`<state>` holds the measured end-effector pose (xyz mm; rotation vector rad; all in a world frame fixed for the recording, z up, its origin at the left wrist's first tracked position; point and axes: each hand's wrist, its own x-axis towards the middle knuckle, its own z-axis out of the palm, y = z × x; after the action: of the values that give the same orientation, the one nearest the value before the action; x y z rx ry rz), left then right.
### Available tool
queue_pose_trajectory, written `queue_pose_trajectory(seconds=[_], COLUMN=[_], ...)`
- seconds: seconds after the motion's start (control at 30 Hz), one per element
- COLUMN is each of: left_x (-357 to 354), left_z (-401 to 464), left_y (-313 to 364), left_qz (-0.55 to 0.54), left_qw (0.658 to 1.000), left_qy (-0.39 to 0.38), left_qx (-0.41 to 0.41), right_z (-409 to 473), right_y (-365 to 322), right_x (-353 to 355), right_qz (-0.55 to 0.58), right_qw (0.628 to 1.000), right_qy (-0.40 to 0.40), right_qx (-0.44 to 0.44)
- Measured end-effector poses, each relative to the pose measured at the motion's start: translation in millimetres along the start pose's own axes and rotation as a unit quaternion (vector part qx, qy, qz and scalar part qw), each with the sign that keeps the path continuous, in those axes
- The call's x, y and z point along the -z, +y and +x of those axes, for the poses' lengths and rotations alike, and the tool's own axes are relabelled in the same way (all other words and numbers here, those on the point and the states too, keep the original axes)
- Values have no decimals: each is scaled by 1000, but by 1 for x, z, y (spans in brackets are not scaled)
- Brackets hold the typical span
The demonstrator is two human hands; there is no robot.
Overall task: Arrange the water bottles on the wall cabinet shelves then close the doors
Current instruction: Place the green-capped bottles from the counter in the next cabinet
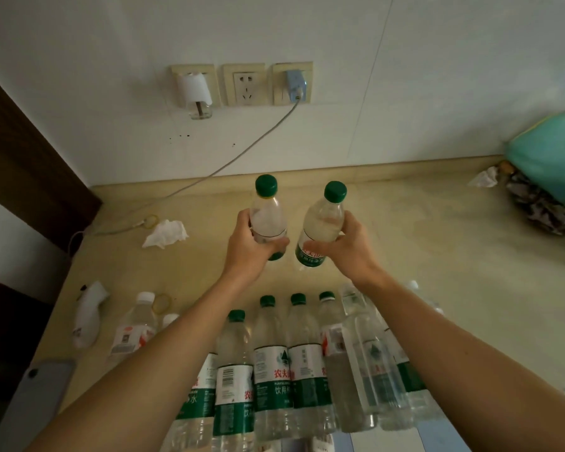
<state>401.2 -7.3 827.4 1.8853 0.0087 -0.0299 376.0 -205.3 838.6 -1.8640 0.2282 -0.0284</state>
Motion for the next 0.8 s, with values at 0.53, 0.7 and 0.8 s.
queue_pose_trajectory(seconds=[0.53,0.7,0.8], left_x=[35,35,33], left_z=[-33,-50,-58], left_y=[261,348,396], left_qz=[-138,-146,-136], left_qw=[951,922,907], left_qy=[-38,-22,-5], left_qx=[-273,-358,-399], right_z=[-92,-106,-110], right_y=[-214,-284,-324], right_x=[114,165,196], right_qz=[167,215,219], right_qw=[935,891,871], right_qy=[213,229,219], right_qx=[228,328,382])
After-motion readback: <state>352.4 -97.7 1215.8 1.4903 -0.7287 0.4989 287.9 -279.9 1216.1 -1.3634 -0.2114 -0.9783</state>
